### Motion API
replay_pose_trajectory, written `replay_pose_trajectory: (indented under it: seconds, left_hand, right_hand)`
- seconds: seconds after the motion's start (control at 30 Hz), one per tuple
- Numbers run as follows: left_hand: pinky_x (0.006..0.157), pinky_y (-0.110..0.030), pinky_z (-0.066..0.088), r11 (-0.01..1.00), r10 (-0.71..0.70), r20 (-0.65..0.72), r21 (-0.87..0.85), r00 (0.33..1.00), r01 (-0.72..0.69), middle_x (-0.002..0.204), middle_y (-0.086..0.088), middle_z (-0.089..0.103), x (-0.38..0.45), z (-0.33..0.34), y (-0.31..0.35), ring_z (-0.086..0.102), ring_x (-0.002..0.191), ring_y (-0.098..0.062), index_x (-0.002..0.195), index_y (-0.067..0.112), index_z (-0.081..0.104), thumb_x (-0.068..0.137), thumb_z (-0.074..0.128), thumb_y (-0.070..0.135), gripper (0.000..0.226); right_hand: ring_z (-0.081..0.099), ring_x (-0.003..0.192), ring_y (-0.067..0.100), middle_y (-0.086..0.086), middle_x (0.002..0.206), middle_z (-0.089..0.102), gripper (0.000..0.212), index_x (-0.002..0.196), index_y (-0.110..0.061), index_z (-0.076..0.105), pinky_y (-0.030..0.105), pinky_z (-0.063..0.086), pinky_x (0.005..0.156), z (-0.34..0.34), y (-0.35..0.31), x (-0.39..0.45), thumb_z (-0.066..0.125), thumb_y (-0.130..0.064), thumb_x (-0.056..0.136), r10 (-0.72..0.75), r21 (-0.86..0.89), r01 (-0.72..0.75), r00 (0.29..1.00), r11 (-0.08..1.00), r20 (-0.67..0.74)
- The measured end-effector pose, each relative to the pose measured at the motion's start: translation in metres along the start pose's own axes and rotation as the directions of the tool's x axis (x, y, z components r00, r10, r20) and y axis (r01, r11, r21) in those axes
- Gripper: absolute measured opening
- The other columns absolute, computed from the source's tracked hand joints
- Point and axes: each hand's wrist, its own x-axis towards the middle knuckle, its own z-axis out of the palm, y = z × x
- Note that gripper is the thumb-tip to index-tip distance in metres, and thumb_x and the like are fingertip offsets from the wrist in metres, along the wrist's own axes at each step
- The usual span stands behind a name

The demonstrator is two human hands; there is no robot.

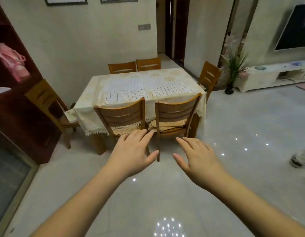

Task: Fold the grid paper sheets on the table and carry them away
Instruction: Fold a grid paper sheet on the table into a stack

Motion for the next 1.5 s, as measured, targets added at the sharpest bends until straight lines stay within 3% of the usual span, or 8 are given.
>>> replay_pose_trajectory:
  seconds: [0.27,0.47,0.63,0.87,1.07,1.17,1.27,1.5]
  left_hand:
    - [0.118,-0.038,0.016,0.997,-0.07,0.073,-0.026,0.995,0.072,0.159,0.01,0.02,0.065,0.034,0.016,0.015,0.146,-0.01,0.153,0.035,0.01,0.093,0.029,0.065,0.07]
    - [0.119,-0.04,0.018,0.992,-0.112,0.1,-0.046,0.989,0.117,0.16,0.01,0.017,0.097,0.048,0.001,0.013,0.147,-0.01,0.153,0.036,0.007,0.092,0.029,0.066,0.071]
    - [0.12,-0.035,0.008,0.989,-0.068,0.099,-0.124,0.993,0.08,0.16,0.017,0.009,0.117,0.055,-0.023,0.006,0.147,-0.006,0.152,0.041,0.001,0.089,0.022,0.068,0.072]
    - [0.12,-0.036,0.01,0.976,-0.107,0.125,-0.179,0.986,0.128,0.161,0.014,0.01,0.174,0.079,-0.095,0.007,0.147,-0.008,0.153,0.037,0.006,0.095,0.032,0.061,0.068]
    - [0.118,-0.037,0.014,0.976,-0.046,0.158,-0.202,0.986,0.078,0.16,0.011,0.015,0.221,0.1,-0.139,0.011,0.147,-0.01,0.153,0.034,0.011,0.095,0.033,0.06,0.067]
    - [0.119,-0.038,0.017,0.979,-0.02,0.143,-0.197,0.989,0.048,0.16,0.009,0.017,0.249,0.106,-0.151,0.012,0.147,-0.011,0.154,0.032,0.013,0.095,0.033,0.059,0.068]
    - [0.118,-0.037,0.017,0.974,-0.026,0.145,-0.221,0.989,0.058,0.16,0.01,0.016,0.279,0.111,-0.161,0.011,0.147,-0.011,0.154,0.032,0.012,0.095,0.035,0.058,0.068]
    - [0.115,-0.036,0.022,0.968,-0.014,0.161,-0.244,0.987,0.054,0.158,0.009,0.022,0.358,0.135,-0.169,0.017,0.145,-0.011,0.153,0.03,0.018,0.095,0.038,0.057,0.067]
  right_hand:
    - [0.014,0.147,0.017,-0.004,0.16,0.018,0.062,0.153,-0.03,0.012,0.036,0.011,0.119,0.009,0.062,0.064,0.023,-0.057,0.098,-0.015,-0.001,0.015,1.0,1.0,0.0]
    - [0.008,0.149,0.018,-0.003,0.162,0.011,0.063,0.154,-0.031,0.006,0.037,0.005,0.119,0.03,0.063,0.111,0.02,-0.058,0.098,-0.068,0.013,0.068,0.996,0.998,0.058]
    - [0.006,0.149,0.016,-0.005,0.162,0.009,0.064,0.153,-0.033,0.003,0.034,0.003,0.118,0.051,0.055,0.161,0.02,-0.059,0.098,-0.096,0.027,0.094,0.991,0.995,0.093]
    - [0.014,0.148,0.019,-0.003,0.161,0.017,0.064,0.154,-0.031,0.01,0.036,0.009,0.119,0.077,0.035,0.243,0.023,-0.059,0.097,-0.082,-0.028,0.086,0.988,0.996,0.133]
    - [0.014,0.147,0.018,-0.004,0.161,0.016,0.064,0.154,-0.031,0.009,0.036,0.011,0.119,0.09,0.025,0.295,0.021,-0.058,0.098,-0.028,-0.058,0.039,0.984,0.998,0.173]
    - [0.013,0.147,0.017,-0.005,0.161,0.016,0.064,0.153,-0.031,0.009,0.035,0.011,0.119,0.096,0.025,0.317,0.019,-0.06,0.097,-0.016,-0.032,0.023,0.981,0.999,0.192]
    - [0.017,0.147,0.018,-0.004,0.16,0.02,0.076,0.153,-0.031,0.012,0.035,0.014,0.118,0.099,0.033,0.344,0.002,-0.066,0.087,-0.018,-0.034,0.024,0.984,0.999,0.179]
    - [0.019,0.146,0.017,-0.004,0.159,0.021,0.071,0.153,-0.03,0.013,0.036,0.016,0.118,0.114,0.067,0.419,0.007,-0.063,0.092,-0.051,-0.031,0.058,0.978,0.998,0.205]
